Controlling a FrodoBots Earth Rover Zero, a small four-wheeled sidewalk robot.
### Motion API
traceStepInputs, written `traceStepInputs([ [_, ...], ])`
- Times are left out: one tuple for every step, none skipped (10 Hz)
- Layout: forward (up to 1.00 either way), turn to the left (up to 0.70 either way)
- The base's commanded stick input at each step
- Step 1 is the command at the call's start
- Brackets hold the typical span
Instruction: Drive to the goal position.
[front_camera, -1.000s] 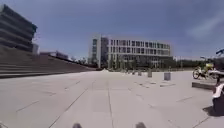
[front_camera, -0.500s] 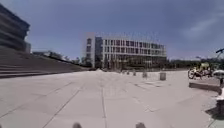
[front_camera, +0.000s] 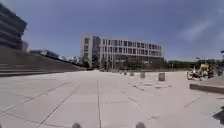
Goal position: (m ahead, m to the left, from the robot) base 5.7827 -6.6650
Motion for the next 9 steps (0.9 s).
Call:
traceStepInputs([
  [0.45, 0.00],
  [0.45, 0.00],
  [0.45, 0.00],
  [0.45, 0.00],
  [0.45, 0.00],
  [0.45, 0.00],
  [0.45, 0.00],
  [0.45, -0.27],
  [0.45, -0.27],
])
